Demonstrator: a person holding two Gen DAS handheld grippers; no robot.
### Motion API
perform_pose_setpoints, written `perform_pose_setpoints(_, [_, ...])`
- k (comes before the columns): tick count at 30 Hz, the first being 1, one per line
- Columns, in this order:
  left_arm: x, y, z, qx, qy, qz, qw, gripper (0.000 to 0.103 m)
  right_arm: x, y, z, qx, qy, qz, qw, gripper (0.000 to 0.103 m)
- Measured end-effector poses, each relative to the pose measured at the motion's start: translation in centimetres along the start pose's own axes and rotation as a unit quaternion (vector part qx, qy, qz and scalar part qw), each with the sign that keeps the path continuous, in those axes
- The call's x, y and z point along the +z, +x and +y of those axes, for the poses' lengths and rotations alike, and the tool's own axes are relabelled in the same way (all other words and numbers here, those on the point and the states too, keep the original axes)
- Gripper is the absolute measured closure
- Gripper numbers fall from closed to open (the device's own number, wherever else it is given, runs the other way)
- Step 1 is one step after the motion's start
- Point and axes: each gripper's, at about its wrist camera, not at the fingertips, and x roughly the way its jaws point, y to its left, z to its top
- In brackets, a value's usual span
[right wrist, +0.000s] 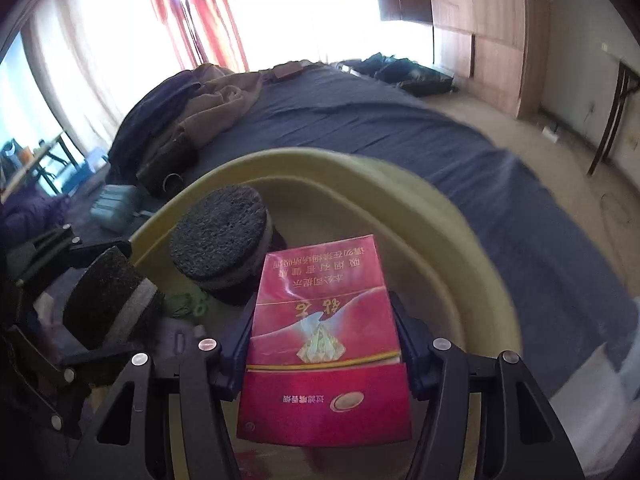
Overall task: Organize rigid objects
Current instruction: 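Lower the grey cylinder into the basin with the left tool while the right tool drops the red box in, then move both open tools back over the remaining red boxes on the quilt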
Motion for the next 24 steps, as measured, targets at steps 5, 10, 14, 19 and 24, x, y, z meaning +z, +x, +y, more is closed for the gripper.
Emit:
perform_pose_setpoints(5, [0.7, -4.6, 0.3, -0.004, -0.029, -0.057, 0.9979, 0.000, -0.9, -2.5, 0.1, 0.000, -0.004, -0.029, 1.000, 0.002])
perform_pose_setpoints(10, [2.5, -8.1, -3.3, -0.063, -0.014, -0.072, 0.9953, 0.000, -4.7, -13.2, -2.1, -0.058, 0.036, -0.118, 0.991, 0.000])
perform_pose_setpoints(14, [1.7, -8.9, -8.8, -0.128, 0.020, -0.046, 0.9904, 0.000, -12.6, -24.3, -5.4, -0.166, 0.073, -0.158, 0.971, 0.000])
perform_pose_setpoints(19, [2.1, -9.3, -17.1, -0.206, 0.055, -0.036, 0.9764, 0.000, -24.5, -32.6, -11.0, -0.278, 0.210, -0.217, 0.912, 0.000])
perform_pose_setpoints(24, [6.6, -7.8, -26.1, -0.268, 0.078, -0.010, 0.9602, 0.000, -28.4, -32.1, -16.0, -0.269, 0.257, -0.185, 0.910, 0.000])
